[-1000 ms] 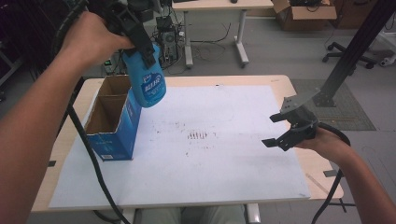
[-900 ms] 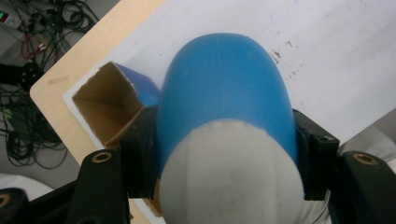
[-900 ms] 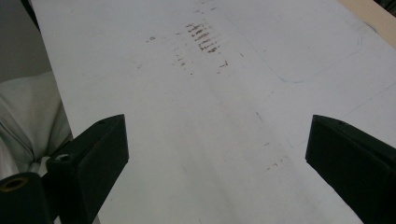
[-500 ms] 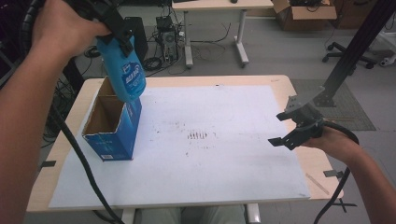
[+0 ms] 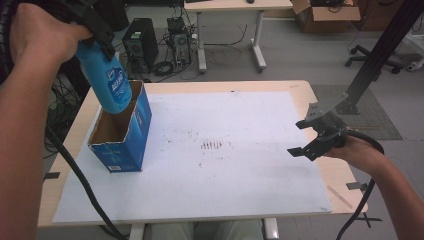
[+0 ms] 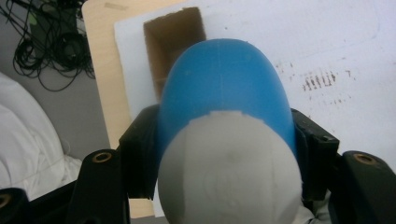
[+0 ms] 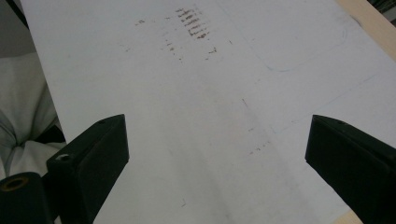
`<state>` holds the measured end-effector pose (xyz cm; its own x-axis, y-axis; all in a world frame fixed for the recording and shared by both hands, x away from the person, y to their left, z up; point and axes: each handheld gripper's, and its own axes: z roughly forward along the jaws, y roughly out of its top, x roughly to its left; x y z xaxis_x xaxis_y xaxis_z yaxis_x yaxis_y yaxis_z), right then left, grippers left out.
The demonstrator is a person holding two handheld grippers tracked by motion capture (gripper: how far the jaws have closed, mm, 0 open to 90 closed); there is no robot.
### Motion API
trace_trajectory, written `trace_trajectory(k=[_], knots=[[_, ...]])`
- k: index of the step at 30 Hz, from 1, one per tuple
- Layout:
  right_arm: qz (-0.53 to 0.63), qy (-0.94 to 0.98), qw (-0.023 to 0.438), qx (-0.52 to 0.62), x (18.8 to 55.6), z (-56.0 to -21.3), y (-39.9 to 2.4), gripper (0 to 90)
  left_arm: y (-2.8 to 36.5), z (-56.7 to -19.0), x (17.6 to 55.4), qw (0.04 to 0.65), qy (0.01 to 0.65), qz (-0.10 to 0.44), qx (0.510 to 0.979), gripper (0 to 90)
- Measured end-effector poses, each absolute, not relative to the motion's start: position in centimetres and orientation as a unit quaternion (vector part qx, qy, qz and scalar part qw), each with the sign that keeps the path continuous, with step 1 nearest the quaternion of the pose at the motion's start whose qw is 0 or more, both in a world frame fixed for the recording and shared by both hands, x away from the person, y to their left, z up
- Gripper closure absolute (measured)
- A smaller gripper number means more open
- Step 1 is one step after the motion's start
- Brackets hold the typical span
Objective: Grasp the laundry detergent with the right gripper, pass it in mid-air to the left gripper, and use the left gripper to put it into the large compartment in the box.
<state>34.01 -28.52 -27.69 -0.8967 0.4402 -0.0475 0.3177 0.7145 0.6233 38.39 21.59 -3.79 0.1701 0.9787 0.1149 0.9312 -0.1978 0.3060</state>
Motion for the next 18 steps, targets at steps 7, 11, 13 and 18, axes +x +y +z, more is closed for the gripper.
trace_trajectory(k=[7,11,13,18], knots=[[0.316,0.92,0.099,0.209,34.0,-27.9,-28.7,6.0,23.0,-5.8,38.8,0.088,0.658,0.159,0.731,38.0],[0.313,0.921,0.102,0.21,33.9,-28.0,-28.8,6.3,23.8,-6.7,38.9,0.088,0.666,0.163,0.722,38.0],[0.313,0.92,0.103,0.213,34.0,-28.0,-28.9,6.3,24.1,-7.2,39.0,0.088,0.67,0.165,0.718,38.0],[0.314,0.919,0.104,0.214,34.1,-27.9,-28.7,6.3,24.5,-8.8,39.3,0.083,0.669,0.168,0.72,38.0]])
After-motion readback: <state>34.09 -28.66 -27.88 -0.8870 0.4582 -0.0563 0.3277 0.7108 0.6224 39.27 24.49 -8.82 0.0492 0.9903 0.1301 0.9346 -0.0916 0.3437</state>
